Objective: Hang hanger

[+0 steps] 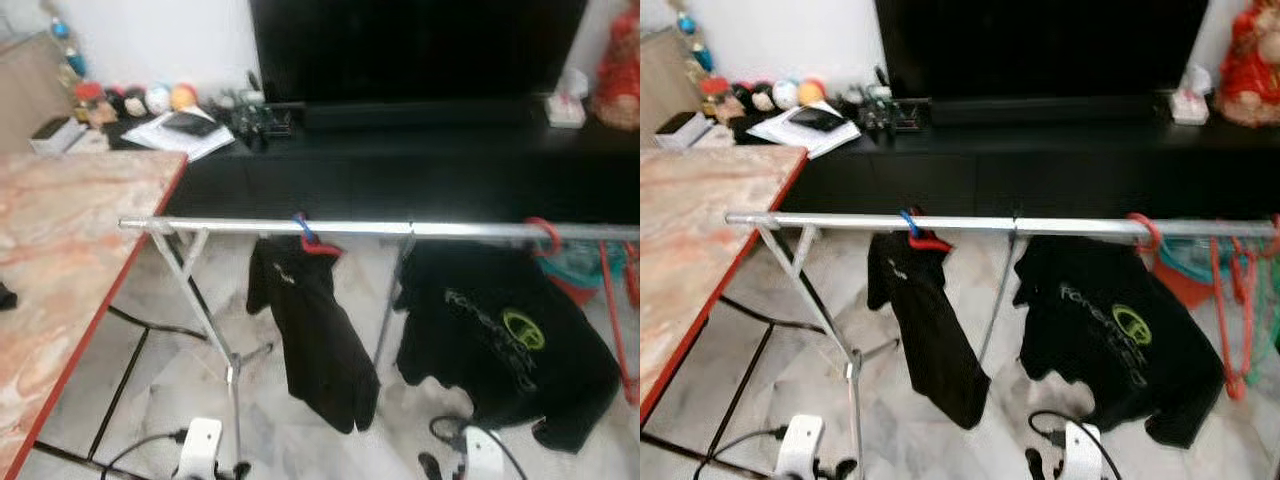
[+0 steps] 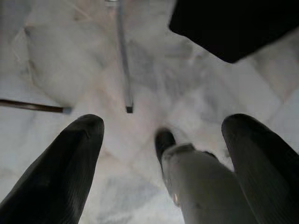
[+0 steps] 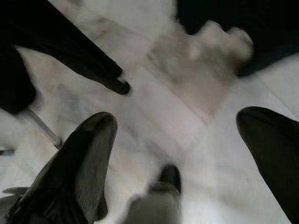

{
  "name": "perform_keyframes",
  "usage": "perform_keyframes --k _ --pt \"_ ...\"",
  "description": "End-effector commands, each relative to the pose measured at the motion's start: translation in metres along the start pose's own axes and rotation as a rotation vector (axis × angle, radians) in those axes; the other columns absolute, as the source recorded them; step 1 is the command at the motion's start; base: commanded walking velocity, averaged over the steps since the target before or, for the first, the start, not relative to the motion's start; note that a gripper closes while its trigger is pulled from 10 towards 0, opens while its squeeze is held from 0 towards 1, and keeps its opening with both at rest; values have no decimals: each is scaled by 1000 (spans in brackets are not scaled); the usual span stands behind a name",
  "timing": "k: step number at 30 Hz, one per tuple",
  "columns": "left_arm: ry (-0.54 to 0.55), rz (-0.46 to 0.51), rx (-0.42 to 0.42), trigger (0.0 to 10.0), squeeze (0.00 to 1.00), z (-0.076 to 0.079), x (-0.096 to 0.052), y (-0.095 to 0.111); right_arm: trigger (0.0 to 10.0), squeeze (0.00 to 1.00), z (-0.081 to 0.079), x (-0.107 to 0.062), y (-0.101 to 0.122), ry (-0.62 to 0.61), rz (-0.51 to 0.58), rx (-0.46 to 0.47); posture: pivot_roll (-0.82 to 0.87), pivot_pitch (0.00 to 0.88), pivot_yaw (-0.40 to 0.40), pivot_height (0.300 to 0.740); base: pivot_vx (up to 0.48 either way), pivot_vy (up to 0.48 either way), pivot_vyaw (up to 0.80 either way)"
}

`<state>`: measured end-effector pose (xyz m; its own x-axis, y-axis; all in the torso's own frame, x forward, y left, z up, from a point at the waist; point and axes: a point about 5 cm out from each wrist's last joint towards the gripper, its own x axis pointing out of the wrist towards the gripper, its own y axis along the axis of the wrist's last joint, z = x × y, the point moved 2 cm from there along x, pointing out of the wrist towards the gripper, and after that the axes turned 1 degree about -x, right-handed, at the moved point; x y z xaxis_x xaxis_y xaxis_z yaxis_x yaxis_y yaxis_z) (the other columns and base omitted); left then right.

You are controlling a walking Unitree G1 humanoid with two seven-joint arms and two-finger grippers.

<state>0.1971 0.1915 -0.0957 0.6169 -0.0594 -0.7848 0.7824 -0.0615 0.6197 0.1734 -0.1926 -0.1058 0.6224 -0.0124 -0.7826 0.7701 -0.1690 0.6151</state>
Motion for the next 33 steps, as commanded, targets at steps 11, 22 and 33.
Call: perform_keyframes --k 11,22,33 --pt "20 -30 0 10000 0 -7 -3 -10 10000 0 -8 4 22 23 98 51 -35 0 26 740 0 0 0" --pt "22 -31 19 10000 0 -6 -3 -11 10000 0 -7 4 28 16 133 71 -42 0 21 740 0 -131 0" --pt "30 -34 15 10000 0 -7 -4 -12 10000 0 -8 5 32 21 152 75 -41 0 19 740 0 -462 0"
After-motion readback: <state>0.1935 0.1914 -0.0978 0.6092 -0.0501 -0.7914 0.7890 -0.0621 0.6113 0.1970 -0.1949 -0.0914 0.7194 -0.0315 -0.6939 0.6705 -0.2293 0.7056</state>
